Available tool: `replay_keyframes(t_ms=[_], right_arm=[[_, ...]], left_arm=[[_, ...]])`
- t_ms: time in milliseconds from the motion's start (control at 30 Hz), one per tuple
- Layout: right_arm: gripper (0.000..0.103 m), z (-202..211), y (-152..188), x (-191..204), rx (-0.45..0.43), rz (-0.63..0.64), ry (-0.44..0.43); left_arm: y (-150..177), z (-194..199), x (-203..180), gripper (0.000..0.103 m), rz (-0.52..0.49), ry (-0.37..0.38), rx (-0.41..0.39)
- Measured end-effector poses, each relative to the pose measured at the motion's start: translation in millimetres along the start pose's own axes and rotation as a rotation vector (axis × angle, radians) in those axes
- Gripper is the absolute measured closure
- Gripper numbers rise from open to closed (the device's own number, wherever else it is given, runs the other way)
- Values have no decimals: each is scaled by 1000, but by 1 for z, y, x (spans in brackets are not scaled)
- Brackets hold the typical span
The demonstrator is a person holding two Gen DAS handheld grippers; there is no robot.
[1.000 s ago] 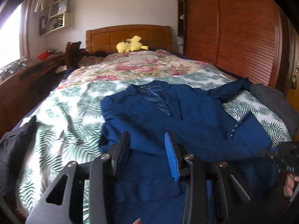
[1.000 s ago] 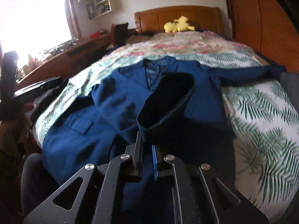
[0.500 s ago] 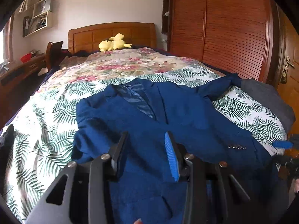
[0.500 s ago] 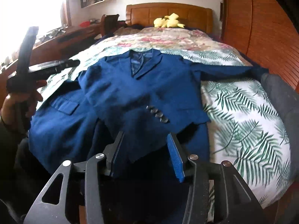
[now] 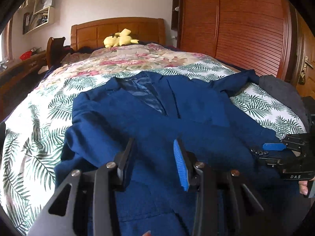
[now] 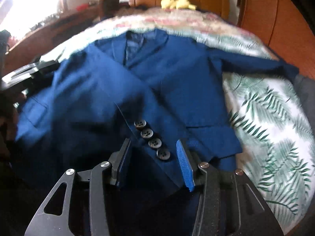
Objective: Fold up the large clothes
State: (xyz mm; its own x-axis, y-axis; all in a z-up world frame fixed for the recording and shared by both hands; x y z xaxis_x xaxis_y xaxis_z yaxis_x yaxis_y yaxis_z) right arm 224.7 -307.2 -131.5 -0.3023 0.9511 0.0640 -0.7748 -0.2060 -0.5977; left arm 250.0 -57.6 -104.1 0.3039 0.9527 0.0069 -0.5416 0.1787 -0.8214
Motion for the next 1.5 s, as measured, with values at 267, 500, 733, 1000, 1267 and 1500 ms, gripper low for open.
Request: replay_keyframes(t_ms=[267, 500, 733, 1000, 1267, 1500], right_arm=[[55, 9, -7, 1, 10, 41, -7], [55, 41, -49, -15, -97, 57, -12], [43, 31, -111, -79, -165, -34, 51], [39, -29, -148, -181, -96, -243, 142], [39, -74, -156, -248, -47, -384, 175], [39, -95, -165, -277, -57, -508, 158]], left_arm=[[5, -6, 2, 66, 16, 13, 7], [6, -6, 0, 66, 7, 12, 1], [6, 0, 0, 66, -2, 6, -21], [0, 15, -2, 66, -13, 0, -80], [-2, 24, -2, 66, -9, 4, -116], [0, 19, -7, 65, -23, -6, -106]])
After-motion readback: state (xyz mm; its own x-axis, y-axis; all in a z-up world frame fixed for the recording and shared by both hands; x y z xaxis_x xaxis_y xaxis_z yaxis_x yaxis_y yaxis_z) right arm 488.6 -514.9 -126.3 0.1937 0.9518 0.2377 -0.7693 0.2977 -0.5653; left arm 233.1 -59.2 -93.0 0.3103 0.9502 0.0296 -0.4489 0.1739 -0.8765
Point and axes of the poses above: each gripper's, at about its wrist camera, not at the fingertips, and z roughly against the way its jaws point, x to its left, y to its underside, the point moved 3 cm from there along -z, roughly the way its jaws point, and after that the axes turned 5 degrees about -z, right-handed, at the moved point
